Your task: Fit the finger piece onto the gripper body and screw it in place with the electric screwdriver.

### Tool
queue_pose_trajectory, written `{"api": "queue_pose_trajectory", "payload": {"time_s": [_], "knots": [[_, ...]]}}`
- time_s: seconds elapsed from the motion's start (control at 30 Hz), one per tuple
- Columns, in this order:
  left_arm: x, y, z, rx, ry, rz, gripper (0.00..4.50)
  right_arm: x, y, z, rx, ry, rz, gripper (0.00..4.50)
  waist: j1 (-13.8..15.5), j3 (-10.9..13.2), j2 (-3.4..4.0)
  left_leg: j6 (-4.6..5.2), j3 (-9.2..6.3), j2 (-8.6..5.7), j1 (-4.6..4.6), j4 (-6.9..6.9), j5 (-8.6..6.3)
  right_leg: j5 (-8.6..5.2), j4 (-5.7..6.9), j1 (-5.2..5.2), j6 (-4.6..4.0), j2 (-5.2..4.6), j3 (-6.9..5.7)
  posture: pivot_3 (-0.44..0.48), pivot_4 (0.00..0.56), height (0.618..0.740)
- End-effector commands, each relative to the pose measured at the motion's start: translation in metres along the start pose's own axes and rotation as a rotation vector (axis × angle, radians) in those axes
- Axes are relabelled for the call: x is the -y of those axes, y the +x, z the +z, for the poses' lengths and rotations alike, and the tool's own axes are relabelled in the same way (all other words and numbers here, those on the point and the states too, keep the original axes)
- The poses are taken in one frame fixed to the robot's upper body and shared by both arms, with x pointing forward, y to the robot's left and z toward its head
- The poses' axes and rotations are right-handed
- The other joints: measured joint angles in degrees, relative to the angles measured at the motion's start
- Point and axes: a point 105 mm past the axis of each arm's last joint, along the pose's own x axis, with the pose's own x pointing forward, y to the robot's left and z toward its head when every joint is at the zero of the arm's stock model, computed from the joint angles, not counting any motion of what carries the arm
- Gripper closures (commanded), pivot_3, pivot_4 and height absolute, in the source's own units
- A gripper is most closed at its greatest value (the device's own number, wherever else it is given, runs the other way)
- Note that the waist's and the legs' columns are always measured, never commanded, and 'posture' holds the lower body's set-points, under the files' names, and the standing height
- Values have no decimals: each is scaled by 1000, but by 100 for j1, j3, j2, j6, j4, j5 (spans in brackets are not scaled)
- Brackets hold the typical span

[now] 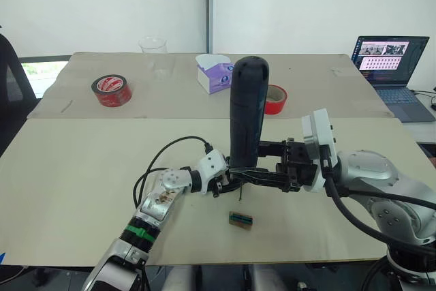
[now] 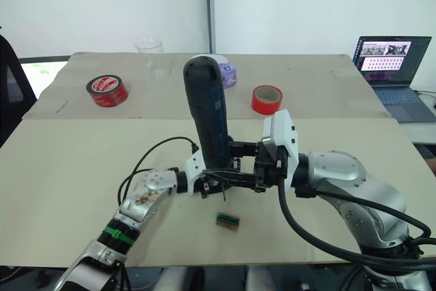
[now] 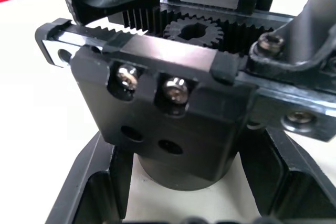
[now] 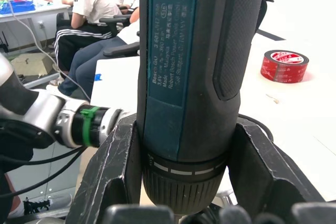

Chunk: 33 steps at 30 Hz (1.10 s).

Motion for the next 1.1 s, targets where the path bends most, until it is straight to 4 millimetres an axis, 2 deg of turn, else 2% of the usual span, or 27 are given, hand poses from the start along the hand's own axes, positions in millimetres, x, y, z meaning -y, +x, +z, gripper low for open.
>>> {"api": "queue_pose_trajectory", "payload": {"time_s": [0.03, 0.1, 0.23, 0.3, 0.37, 0.4, 0.6, 0.73, 0.9, 1.1], "knots": [[1, -13, -6, -10, 109, -255, 2168, -5, -4, 16, 36, -64, 30, 2613, -6, 0, 0, 0, 0, 0, 0, 0, 0, 0, -2, -1, -1, 2, -1, 0, 150, 740], [-4, -15, -12, -41, 129, -301, 2168, -6, -5, 16, 36, -63, 36, 2613, -17, 0, 0, 0, 4, -1, -1, -2, 0, 0, -3, -3, -3, 4, -2, 0, 150, 740], [-20, -14, -19, -92, 52, -294, 2168, -5, -4, 15, 38, -56, 31, 2613, -16, 0, -1, 2, 3, -2, -4, 0, -1, 1, -5, -1, -2, 2, -2, 0, 150, 740], [-23, -15, -20, -97, 14, -283, 1089, -5, -3, 15, 42, -56, 28, 2613, -20, 0, -1, 2, 3, -3, -3, 4, -1, 2, -4, 3, 1, 1, -1, 0, 150, 740], [-26, -19, -23, -100, -19, -272, 218, -5, -1, 15, 46, -57, 26, 2613, -30, 0, -1, 2, 3, -2, -3, 7, -1, 2, -2, 3, 2, 2, 0, 0, 150, 740], [-27, -21, -24, -99, -20, -264, 8, -5, -1, 16, 48, -58, 26, 2613, -25, 0, -1, 2, 1, -1, -1, 7, -1, 2, 0, 3, 2, 2, 0, 0, 150, 740], [-23, -38, -23, -47, -73, -143, 0, -4, 0, 18, 58, -65, 19, 2613, -112, -1, 0, 3, 1, 6, 1, -2, -1, 2, 2, 0, 2, 4, 2, 0, 150, 740], [-5, -42, -11, 18, -142, -38, 0, -2, 1, 18, 62, -66, 13, 2613, -139, -1, 0, 3, -1, 14, 0, -5, -2, 2, 2, -2, 1, 4, 3, 0, 150, 740], [8, -32, 3, 21, -157, 54, 0, 0, 2, 19, 66, -63, 14, 2613, -63, -1, 0, 2, -3, 13, 1, -1, -2, 2, 3, 1, 1, 1, 2, 0, 150, 740], [8, -21, -2, -31, -127, 133, 0, 0, 5, 22, 70, -67, 27, 2613, -9, -1, 0, 2, -1, 8, 2, -1, -2, 3, 0, 0, 1, 2, 3, 0, 150, 740]]}}
